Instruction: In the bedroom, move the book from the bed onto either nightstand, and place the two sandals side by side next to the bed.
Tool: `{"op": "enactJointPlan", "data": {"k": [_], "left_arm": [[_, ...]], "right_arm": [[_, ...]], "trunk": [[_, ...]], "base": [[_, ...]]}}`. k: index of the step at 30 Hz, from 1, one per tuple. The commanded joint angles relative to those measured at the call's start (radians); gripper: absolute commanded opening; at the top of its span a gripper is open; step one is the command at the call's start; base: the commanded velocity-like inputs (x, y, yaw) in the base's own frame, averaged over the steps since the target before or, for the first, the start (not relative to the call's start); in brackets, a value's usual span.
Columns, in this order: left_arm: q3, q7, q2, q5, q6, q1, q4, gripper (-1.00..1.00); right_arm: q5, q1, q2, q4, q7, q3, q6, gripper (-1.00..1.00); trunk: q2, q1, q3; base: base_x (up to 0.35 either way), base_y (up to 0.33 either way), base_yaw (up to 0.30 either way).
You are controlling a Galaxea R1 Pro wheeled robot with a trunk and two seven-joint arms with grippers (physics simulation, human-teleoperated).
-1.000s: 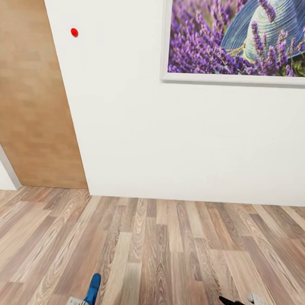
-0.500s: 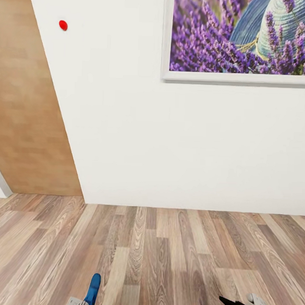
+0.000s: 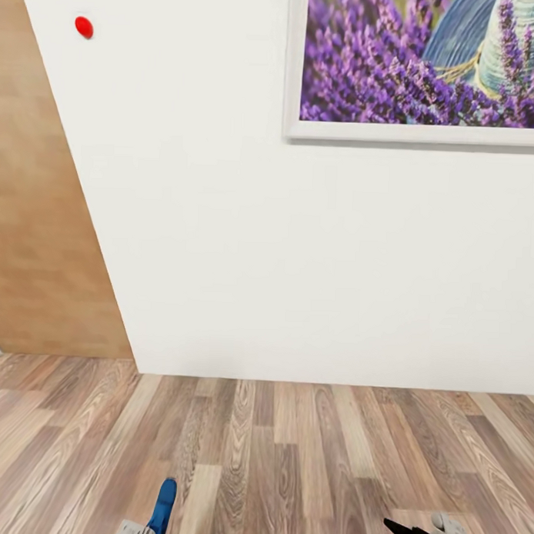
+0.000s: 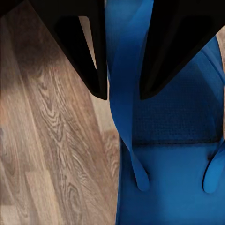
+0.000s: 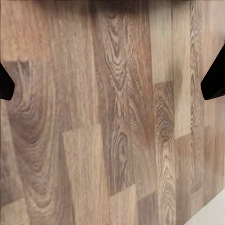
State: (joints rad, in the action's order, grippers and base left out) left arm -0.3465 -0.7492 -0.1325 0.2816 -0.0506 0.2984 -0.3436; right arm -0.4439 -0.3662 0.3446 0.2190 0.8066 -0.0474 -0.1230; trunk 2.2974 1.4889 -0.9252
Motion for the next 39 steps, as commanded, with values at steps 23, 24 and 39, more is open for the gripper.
{"op": "enactJointPlan", "data": {"k": [23,24,39], "left_arm": [[-0.008,-0.004,0.001,0.01,-0.006,0.001,0.0,-1.0],[-0.008,-0.004,0.001,0.01,-0.006,0.001,0.0,-1.0],[-0.008,-0.004,0.001,0.01,-0.006,0.001,0.0,-1.0]], "right_arm": [[-0.004,0.0,0.0,0.0,0.006,-0.005,-0.01,1.0],[-0.004,0.0,0.0,0.0,0.006,-0.005,-0.01,1.0],[-0.004,0.0,-0.001,0.0,0.005,-0.005,-0.01,1.0]], "trunk": [[0.0,0.0,-0.001],[0.0,0.0,-0.001],[0.0,0.0,-0.001]], "base": [[0.168,0.0,-0.225],[0.001,0.0,-0.282],[0.058,0.0,-0.177]]}}
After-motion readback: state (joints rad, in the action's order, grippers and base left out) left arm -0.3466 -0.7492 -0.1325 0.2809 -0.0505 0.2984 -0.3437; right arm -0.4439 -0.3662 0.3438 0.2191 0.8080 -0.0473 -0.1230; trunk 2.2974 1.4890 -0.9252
